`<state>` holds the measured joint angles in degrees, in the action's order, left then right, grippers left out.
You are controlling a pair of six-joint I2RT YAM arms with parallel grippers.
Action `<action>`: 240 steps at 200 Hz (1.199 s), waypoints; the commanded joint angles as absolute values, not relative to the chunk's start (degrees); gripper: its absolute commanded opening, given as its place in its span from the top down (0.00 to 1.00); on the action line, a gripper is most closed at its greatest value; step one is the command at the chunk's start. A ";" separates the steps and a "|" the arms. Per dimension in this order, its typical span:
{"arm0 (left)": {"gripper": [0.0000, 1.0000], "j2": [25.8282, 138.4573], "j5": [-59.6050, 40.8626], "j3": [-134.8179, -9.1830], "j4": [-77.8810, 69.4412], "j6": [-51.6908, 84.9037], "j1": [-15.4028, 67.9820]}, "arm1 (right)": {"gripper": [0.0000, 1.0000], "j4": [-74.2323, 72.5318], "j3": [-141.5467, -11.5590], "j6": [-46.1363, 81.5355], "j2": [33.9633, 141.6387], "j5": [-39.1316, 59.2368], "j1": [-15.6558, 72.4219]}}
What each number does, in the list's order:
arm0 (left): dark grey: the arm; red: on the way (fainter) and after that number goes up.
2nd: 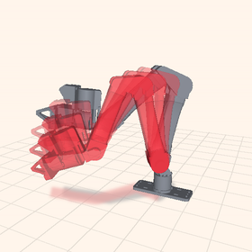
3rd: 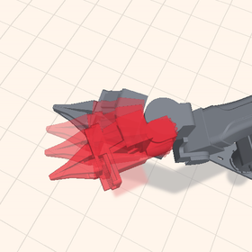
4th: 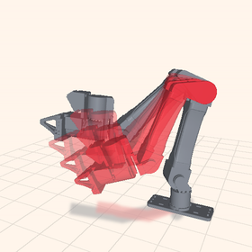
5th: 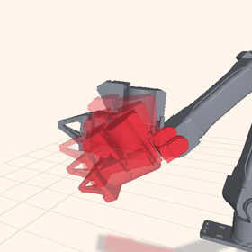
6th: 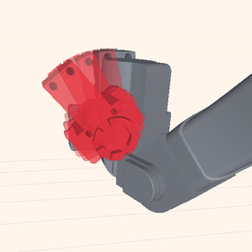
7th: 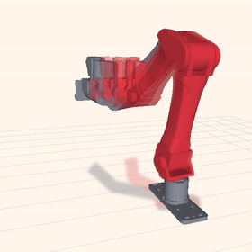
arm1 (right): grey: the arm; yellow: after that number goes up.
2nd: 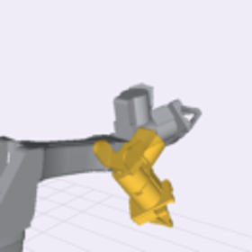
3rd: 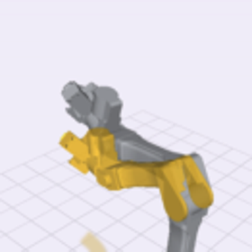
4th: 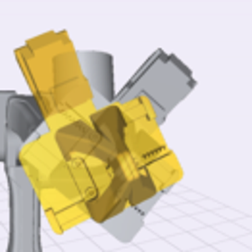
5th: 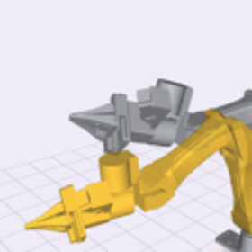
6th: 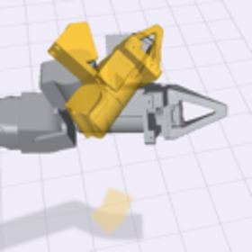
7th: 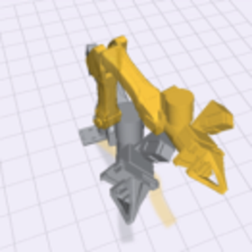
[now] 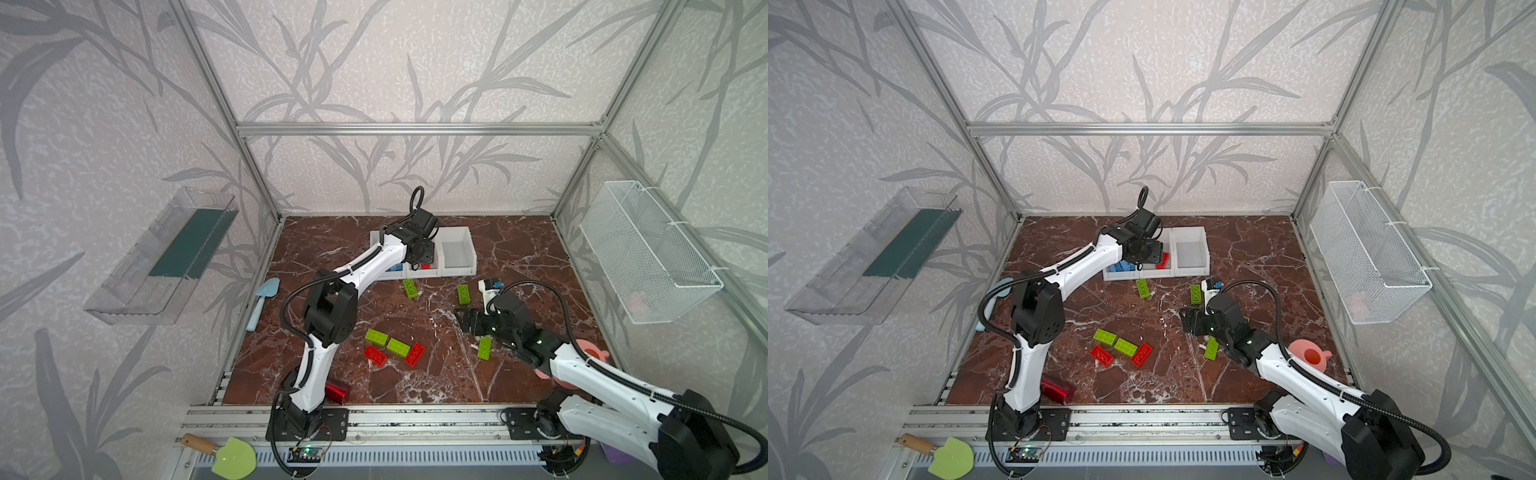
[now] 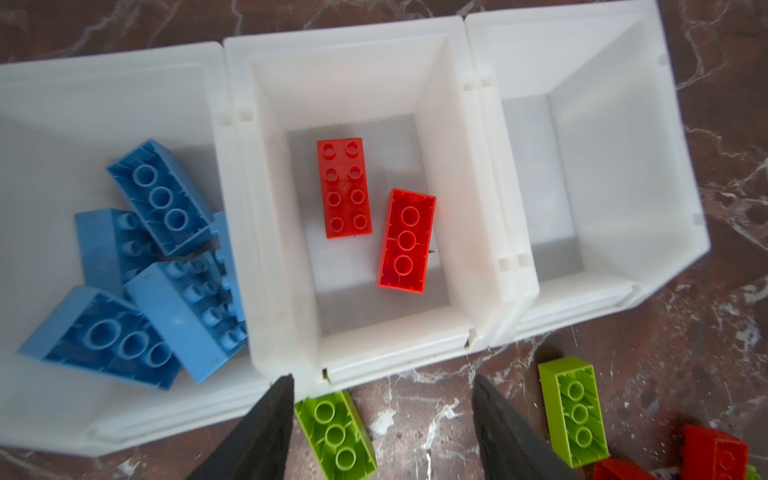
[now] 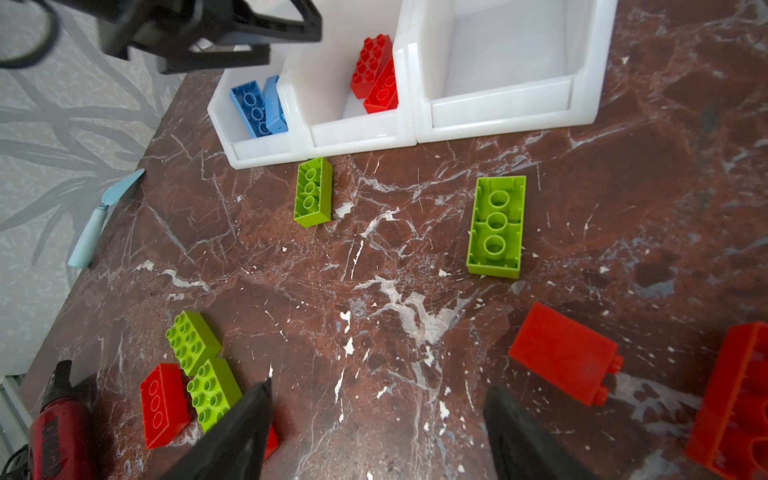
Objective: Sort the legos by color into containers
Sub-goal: 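Raise the open left gripper away from the bin, then withdraw the left arm while the right gripper reaches to a red brick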
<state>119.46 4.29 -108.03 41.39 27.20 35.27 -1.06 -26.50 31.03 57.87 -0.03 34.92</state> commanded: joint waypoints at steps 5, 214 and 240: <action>0.31 108.76 6.75 -102.19 39.36 28.76 35.94 | 0.19 2.64 -29.39 29.29 57.09 -1.60 34.89; 0.01 51.55 13.94 -57.16 41.49 23.54 36.13 | 0.38 19.96 -37.25 28.66 71.70 -12.39 30.50; 0.01 49.84 13.79 -57.05 41.71 23.39 36.16 | 0.27 19.37 -39.41 28.73 75.00 -12.40 30.32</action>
